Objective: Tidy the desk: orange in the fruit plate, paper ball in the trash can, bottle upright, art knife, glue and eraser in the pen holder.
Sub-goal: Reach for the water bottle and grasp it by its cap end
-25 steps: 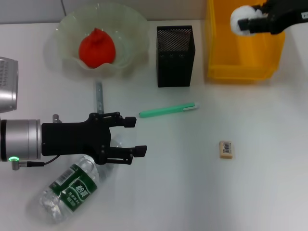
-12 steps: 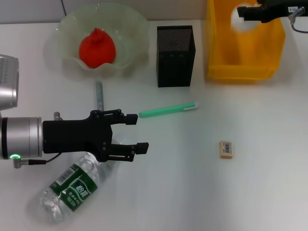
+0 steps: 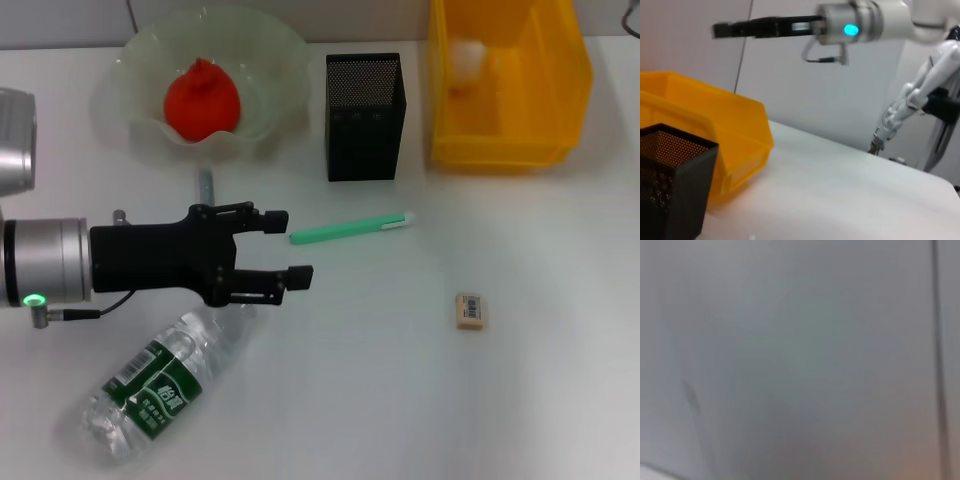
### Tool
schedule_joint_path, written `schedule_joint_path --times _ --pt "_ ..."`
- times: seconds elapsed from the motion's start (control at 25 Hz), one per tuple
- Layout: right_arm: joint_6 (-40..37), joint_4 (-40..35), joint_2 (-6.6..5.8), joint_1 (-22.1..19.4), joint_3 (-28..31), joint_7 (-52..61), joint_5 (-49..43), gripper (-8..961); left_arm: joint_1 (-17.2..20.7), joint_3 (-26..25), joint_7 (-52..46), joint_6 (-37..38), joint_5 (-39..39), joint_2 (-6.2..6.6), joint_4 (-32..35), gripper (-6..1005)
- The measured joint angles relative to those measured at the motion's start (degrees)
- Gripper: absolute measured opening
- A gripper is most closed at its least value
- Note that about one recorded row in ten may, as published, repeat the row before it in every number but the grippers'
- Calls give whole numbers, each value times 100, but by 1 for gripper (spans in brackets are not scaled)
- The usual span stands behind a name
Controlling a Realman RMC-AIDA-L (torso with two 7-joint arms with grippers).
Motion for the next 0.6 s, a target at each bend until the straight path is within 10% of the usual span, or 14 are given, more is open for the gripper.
schedule_joint_path --times 0.12,0.36,0.6 --pt "-1667 525 -239 -471 2 -997 1456 715 -101 -8 -245 -17 16 20 12 841" --pt "-3227 1223 -650 -599 -74 -1363 1004 712 -140 -6 -584 3 42 52 140 841" --pt "-3898 1439 -591 -522 -77 -1795 -720 711 -103 5 -928 47 50 141 318 841"
